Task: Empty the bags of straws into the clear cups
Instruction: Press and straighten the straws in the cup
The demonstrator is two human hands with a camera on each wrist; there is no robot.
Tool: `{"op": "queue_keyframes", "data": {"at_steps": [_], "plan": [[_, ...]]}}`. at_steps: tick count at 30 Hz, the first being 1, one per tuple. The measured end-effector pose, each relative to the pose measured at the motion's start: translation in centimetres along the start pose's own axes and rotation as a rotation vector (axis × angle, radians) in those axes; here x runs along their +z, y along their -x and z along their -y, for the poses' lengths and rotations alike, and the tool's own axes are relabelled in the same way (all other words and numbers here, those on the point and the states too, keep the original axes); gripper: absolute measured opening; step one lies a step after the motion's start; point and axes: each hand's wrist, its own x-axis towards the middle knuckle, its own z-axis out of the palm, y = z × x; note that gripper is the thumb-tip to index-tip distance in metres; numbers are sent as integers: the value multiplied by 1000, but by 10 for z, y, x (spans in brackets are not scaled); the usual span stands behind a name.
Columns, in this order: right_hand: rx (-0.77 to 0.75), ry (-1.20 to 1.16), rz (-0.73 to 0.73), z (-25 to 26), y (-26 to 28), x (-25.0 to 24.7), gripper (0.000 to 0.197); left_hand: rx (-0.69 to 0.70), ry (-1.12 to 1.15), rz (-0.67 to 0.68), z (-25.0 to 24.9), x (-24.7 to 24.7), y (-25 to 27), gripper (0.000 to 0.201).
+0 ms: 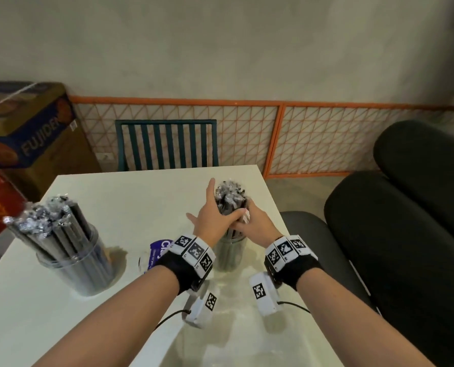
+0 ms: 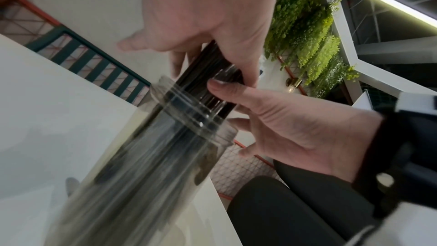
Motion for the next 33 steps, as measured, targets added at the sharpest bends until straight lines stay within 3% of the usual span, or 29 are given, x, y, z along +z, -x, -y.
{"op": "queue_keyframes", "data": {"at_steps": [4,8,11,14,17,21,23,25,27,30,33], "plan": [[-158,34,57,12,-13,-26,52,78,41,151,-7,-32,-13,54],[-193,158,298,17,-27,-42,60,82,62,392,-11,-62,-21,57],[-175,127,407,13,-22,-37,84,57,-35,500,-2,-62,-23,60],[-160,47,335,3,-17,-22,103,29,-15,506,7,-50,-20,65],[-113,-4,236,-3,-13,-5,115,17,101,421,9,-35,-16,61],[-112,-74,100,0,-13,-5,76,37,98,352,5,-33,-16,43],[-121,-115,141,6,-17,-19,63,71,49,366,-3,-42,-19,34],[-150,-97,221,15,-23,-37,59,76,-13,429,-15,-54,-23,39],[-168,-18,319,20,-29,-48,61,47,-96,525,-18,-63,-29,56],[-211,219,396,10,-34,-49,92,-28,-256,603,-12,-69,-29,88],[-130,214,405,-5,-22,-38,122,-17,-203,601,0,-65,-18,103]]}}
